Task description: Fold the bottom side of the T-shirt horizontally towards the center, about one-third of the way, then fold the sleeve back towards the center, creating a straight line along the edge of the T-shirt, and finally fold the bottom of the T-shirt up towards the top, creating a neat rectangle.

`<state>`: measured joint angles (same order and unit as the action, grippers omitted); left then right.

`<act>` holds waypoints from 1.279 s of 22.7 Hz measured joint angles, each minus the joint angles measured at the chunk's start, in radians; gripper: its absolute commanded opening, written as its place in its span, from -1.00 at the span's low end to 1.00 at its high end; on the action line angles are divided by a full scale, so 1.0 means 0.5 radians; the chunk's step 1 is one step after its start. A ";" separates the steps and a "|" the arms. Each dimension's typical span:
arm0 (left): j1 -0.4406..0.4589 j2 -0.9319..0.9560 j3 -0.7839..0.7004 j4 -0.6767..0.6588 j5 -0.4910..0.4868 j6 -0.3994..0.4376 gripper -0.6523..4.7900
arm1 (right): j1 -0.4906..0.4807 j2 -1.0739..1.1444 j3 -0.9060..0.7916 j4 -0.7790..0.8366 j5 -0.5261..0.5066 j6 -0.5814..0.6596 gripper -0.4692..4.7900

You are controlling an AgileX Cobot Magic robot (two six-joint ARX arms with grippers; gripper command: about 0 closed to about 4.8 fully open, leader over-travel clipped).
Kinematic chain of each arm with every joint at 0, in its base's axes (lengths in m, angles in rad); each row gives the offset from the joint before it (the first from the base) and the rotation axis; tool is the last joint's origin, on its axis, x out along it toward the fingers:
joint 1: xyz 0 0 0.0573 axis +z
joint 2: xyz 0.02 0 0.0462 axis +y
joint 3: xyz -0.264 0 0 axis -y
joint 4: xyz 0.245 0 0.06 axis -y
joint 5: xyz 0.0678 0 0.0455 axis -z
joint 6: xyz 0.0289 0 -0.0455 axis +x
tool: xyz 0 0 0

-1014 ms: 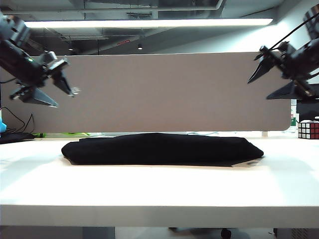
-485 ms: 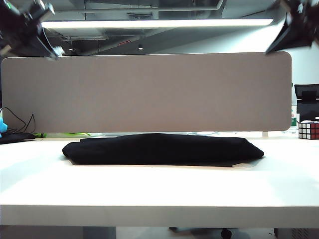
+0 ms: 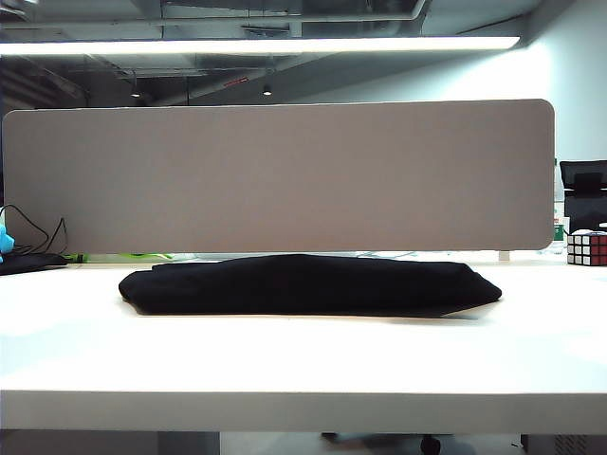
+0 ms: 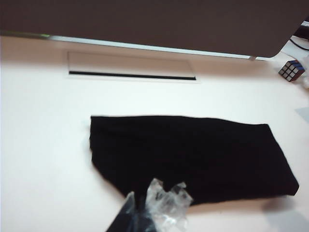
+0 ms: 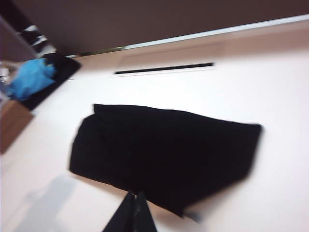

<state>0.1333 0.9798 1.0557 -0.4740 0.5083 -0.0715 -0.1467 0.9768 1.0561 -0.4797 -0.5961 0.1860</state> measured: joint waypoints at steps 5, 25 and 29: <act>0.000 -0.606 -0.421 -0.006 -0.230 -0.069 -0.78 | 0.000 -0.478 -0.378 -0.034 0.339 -0.002 -0.83; -0.021 -1.951 -1.676 0.400 -0.492 -0.481 -0.78 | 0.038 -1.950 -1.608 0.278 0.875 0.006 -0.83; -0.029 -1.952 -1.817 0.595 -0.558 -0.502 -0.78 | 0.038 -1.950 -1.777 0.330 0.919 0.008 -0.83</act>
<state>0.1188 0.0036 0.1474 -0.1764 0.2291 -0.3225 -0.1276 0.0017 0.1677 -0.3145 -0.1368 0.1898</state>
